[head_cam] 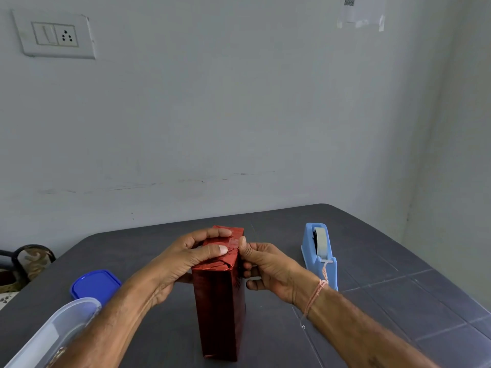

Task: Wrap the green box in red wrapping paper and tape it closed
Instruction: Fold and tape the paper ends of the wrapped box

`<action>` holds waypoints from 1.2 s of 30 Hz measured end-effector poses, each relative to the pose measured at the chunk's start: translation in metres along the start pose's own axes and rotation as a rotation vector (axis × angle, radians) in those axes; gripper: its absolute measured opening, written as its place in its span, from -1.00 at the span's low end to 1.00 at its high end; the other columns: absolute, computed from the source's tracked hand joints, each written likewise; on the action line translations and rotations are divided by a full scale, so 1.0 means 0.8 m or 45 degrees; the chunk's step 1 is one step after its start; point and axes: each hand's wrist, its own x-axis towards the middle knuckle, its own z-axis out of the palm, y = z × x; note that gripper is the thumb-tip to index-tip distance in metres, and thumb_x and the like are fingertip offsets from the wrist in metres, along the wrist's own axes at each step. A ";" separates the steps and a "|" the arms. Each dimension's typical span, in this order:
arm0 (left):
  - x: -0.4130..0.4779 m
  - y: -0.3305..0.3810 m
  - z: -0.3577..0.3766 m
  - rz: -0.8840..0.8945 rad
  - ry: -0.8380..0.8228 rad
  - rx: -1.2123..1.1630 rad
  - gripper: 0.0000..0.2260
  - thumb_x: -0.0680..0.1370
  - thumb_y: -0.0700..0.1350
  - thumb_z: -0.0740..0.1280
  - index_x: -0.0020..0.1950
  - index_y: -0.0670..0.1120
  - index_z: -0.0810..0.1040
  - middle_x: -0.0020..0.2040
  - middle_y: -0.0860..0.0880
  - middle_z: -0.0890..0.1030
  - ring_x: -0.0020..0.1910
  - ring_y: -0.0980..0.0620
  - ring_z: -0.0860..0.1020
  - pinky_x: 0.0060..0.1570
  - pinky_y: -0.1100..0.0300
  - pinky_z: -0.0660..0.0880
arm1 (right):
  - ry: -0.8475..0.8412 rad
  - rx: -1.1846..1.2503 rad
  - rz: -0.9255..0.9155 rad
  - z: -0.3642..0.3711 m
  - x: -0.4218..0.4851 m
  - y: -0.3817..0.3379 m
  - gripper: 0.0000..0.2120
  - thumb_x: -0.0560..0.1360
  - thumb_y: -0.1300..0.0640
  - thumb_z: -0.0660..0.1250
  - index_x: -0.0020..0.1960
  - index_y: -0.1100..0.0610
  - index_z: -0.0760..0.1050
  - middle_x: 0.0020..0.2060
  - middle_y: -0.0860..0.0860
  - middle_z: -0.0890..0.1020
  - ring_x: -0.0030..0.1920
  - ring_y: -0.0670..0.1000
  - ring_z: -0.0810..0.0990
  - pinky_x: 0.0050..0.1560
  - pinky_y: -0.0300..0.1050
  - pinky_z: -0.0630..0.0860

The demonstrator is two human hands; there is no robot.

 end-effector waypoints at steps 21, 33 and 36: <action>-0.004 0.001 0.001 0.003 -0.003 0.036 -0.67 0.50 0.09 0.48 0.25 0.29 0.63 0.19 0.13 0.70 0.19 0.05 0.66 0.08 0.04 0.60 | 0.105 -0.432 0.133 0.010 -0.021 -0.053 -0.54 0.45 -0.29 0.43 -0.03 0.12 0.59 -0.24 0.07 0.63 -0.19 0.06 0.67 -0.04 0.12 0.70; -0.005 0.000 0.000 -0.008 0.043 0.029 -0.66 0.45 0.11 0.50 0.21 0.33 0.64 0.18 0.13 0.70 0.17 0.05 0.67 -0.03 0.11 0.60 | -0.014 -0.152 0.141 0.000 -0.014 -0.025 -0.47 0.46 -0.29 0.45 0.13 0.16 0.62 -0.14 0.07 0.60 -0.08 0.07 0.64 -0.01 0.12 0.68; -0.005 0.001 0.003 -0.012 0.058 0.013 -0.69 0.46 0.09 0.51 0.19 0.32 0.66 0.16 0.13 0.71 0.13 0.05 0.68 -0.09 0.15 0.59 | -0.027 0.009 0.148 -0.004 -0.014 -0.004 -0.58 0.49 -0.18 0.46 0.11 0.14 0.55 -0.20 0.02 0.58 -0.11 0.05 0.62 -0.02 0.11 0.65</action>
